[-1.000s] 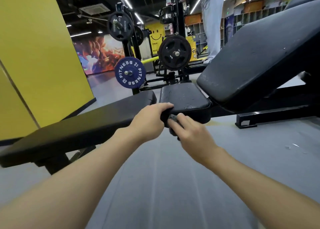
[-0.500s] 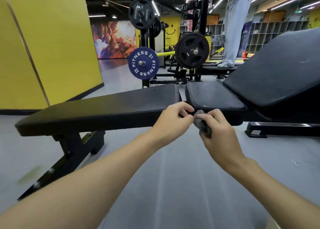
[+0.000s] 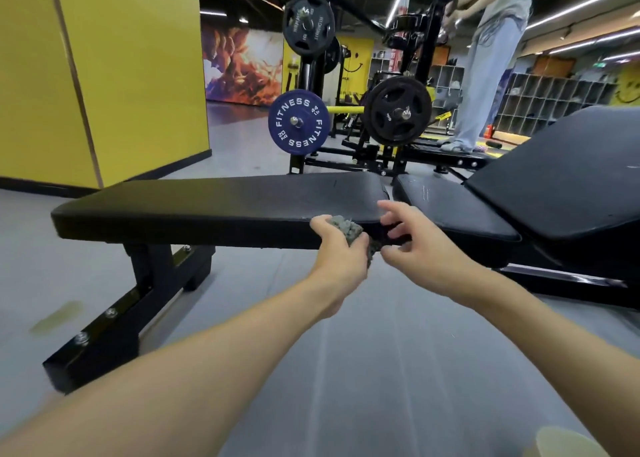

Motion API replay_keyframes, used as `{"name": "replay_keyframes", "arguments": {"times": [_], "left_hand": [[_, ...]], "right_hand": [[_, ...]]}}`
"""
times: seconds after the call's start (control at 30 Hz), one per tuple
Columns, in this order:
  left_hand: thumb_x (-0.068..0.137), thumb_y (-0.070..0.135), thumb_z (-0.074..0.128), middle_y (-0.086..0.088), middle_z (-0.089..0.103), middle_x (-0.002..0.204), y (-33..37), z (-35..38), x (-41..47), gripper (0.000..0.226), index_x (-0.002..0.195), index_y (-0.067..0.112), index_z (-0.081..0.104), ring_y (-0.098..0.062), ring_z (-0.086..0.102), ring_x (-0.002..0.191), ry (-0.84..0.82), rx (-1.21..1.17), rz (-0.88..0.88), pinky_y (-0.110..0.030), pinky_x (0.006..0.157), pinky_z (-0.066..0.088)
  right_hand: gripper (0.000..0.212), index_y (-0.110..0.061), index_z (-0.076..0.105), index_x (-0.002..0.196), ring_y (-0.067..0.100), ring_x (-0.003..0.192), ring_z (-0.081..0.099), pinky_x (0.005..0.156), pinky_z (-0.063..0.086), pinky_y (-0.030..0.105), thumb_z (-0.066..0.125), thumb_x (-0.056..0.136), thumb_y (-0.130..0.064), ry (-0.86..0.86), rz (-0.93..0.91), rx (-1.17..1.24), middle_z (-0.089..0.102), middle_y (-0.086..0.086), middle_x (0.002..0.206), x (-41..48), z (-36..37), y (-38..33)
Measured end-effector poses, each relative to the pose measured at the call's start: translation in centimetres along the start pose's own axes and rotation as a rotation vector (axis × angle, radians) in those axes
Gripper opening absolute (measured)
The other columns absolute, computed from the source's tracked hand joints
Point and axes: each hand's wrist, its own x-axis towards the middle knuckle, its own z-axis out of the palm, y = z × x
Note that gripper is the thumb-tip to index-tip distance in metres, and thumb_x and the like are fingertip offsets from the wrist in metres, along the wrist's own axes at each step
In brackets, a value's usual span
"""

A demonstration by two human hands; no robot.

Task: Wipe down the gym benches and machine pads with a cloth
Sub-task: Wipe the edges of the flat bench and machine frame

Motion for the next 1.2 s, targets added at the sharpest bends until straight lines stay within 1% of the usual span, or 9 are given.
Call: {"name": "replay_keyframes", "arguments": {"times": [0.13, 0.2, 0.3, 0.53, 0.7, 0.8, 0.87, 1.1, 1.2], "left_hand": [[0.099, 0.011, 0.051, -0.004, 0.051, 0.1, -0.7, -1.9, 0.6, 0.032, 0.11, 0.021, 0.022, -0.022, 0.058, 0.094, 0.05, 0.41, 0.339, -0.044, 0.081, 0.054], [0.096, 0.009, 0.054, -0.004, 0.047, 0.106, -1.6, -2.5, 0.9, 0.028, 0.108, 0.02, 0.031, -0.023, 0.057, 0.087, 0.009, 0.627, 0.497, -0.048, 0.075, 0.055], [0.089, 0.007, 0.068, -0.004, 0.034, 0.112, -2.9, -2.3, 1.9, 0.027, 0.11, 0.01, 0.051, -0.029, 0.055, 0.074, -0.045, 0.906, 0.759, -0.048, 0.061, 0.054], [0.075, -0.005, 0.075, -0.005, 0.057, 0.105, -4.6, -2.3, 4.3, 0.033, 0.104, 0.006, 0.064, -0.025, 0.054, 0.065, -0.03, 1.01, 1.029, -0.037, 0.038, 0.045], [0.083, 0.0, 0.067, -0.001, 0.054, 0.111, -6.8, -8.5, 5.6, 0.038, 0.116, 0.016, 0.055, -0.026, 0.061, 0.078, -0.011, 0.989, 1.083, -0.041, 0.048, 0.053], [0.085, 0.005, 0.059, 0.002, 0.055, 0.113, -7.2, -11.5, 5.8, 0.034, 0.116, 0.018, 0.052, -0.028, 0.066, 0.085, 0.072, 0.924, 1.074, -0.043, 0.058, 0.057], [0.087, 0.011, 0.053, -0.002, 0.059, 0.107, -6.6, -10.5, 5.8, 0.026, 0.113, 0.014, 0.057, -0.028, 0.066, 0.08, 0.091, 0.906, 1.099, -0.041, 0.056, 0.057], [0.083, -0.003, 0.06, -0.007, 0.059, 0.088, -5.7, -6.2, 5.7, 0.008, 0.087, 0.004, 0.063, -0.024, 0.051, 0.063, 0.021, 0.964, 1.137, -0.04, 0.045, 0.047], [0.084, -0.005, 0.058, -0.005, 0.06, 0.099, -6.0, -7.7, 5.9, 0.017, 0.096, 0.006, 0.064, -0.023, 0.049, 0.068, -0.033, 1.044, 1.136, -0.039, 0.044, 0.047]], "right_hand": [[0.05, -0.021, 0.051, 0.134, 0.009, 0.098, 0.049, 0.084, 0.042, 0.022, 0.065, 0.088, -0.011, -0.013, -0.152, -0.327, 0.049, -0.007, 0.114, 0.7, 1.3, 0.0], [0.057, -0.018, 0.048, 0.137, 0.015, 0.112, 0.044, 0.097, 0.041, 0.029, 0.057, 0.084, 0.001, 0.081, -0.204, -0.424, 0.046, -0.003, 0.122, 1.1, 1.5, 0.1], [0.066, -0.019, 0.038, 0.142, 0.022, 0.118, 0.036, 0.099, 0.041, 0.037, 0.062, 0.083, -0.004, 0.084, -0.185, -0.605, 0.038, 0.0, 0.132, 2.3, 1.1, 0.9], [0.059, -0.018, 0.046, 0.128, 0.024, 0.11, 0.035, 0.084, 0.046, 0.038, 0.067, 0.073, -0.01, 0.027, -0.229, -0.82, 0.039, 0.001, 0.121, 3.1, 1.6, 2.1], [0.052, -0.009, 0.048, 0.109, 0.034, 0.111, 0.043, 0.088, 0.038, 0.04, 0.064, 0.061, -0.016, 0.027, -0.23, -1.087, 0.044, 0.01, 0.117, 3.2, 3.0, 1.3], [0.083, 0.009, 0.036, 0.14, 0.041, 0.141, 0.027, 0.117, 0.024, 0.048, 0.065, 0.069, -0.022, -0.065, -0.274, -1.191, 0.029, 0.028, 0.151, 3.5, 4.7, 0.7], [0.094, 0.009, 0.019, 0.149, 0.04, 0.148, 0.014, 0.122, 0.011, 0.049, 0.065, 0.075, -0.025, -0.061, -0.246, -1.18, 0.011, 0.028, 0.159, 3.6, 5.5, 0.6], [0.087, 0.011, 0.042, 0.139, 0.043, 0.135, 0.041, 0.113, 0.018, 0.048, 0.065, 0.059, -0.013, 0.07, -0.241, -1.085, 0.043, 0.027, 0.144, 4.0, 6.6, 1.9], [0.079, 0.012, 0.045, 0.135, 0.043, 0.132, 0.042, 0.114, 0.024, 0.053, 0.06, 0.06, -0.011, 0.129, -0.216, -1.072, 0.047, 0.027, 0.139, 4.1, 7.7, 0.9]]}}
